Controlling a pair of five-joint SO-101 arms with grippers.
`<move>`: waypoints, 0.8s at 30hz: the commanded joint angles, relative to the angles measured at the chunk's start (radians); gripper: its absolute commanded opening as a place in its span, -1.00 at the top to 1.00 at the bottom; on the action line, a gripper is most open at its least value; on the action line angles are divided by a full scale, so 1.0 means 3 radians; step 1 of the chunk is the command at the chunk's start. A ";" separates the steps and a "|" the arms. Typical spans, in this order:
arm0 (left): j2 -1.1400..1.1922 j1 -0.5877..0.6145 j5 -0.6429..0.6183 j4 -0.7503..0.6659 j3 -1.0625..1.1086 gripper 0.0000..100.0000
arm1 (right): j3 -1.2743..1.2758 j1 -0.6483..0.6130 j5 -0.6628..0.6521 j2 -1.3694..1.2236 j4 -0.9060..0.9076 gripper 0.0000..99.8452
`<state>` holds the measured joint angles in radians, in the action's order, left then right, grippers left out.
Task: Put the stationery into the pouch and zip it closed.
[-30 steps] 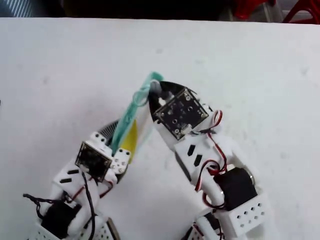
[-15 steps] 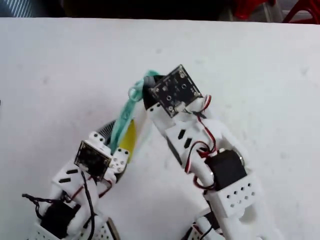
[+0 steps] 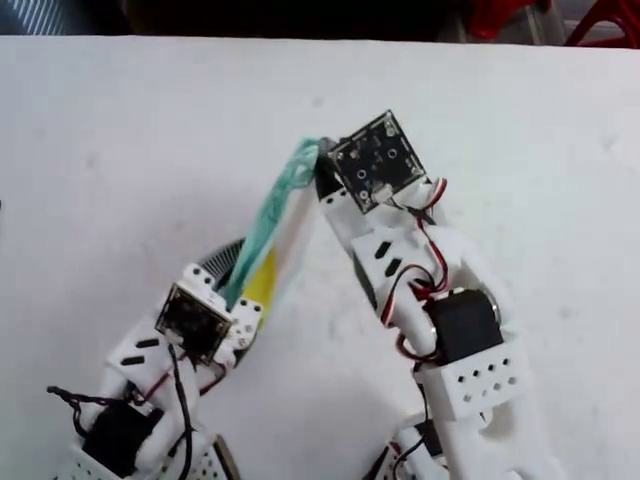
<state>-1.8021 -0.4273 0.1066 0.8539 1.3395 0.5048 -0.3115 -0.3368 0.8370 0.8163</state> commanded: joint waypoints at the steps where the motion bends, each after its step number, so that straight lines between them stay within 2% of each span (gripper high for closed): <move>1: 0.0018 0.0013 0.0031 0.0220 0.0010 0.96 | -0.0235 0.0483 -0.0031 -0.0049 -0.0192 0.97; 9: 0.0018 0.0003 0.0031 0.0220 0.0010 0.96 | -0.0245 0.0483 0.0000 -0.0049 -0.0468 0.97; 16: 0.0018 -0.0008 0.0046 0.0225 0.0010 0.96 | -0.0251 0.0074 0.0066 -0.0064 -0.0790 0.97; 18: 0.0018 -0.0008 0.0046 0.0256 0.0005 0.96 | -0.0266 0.0084 0.0066 -0.0202 -0.0918 0.97; 24: 0.0018 -0.0008 0.0046 0.0297 -0.0010 0.96 | -0.0614 0.0483 0.0087 -0.1025 -0.0995 0.97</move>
<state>-1.8021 -0.4212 0.1112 0.8646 1.3334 0.4588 -0.3176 -0.3276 0.6329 0.5892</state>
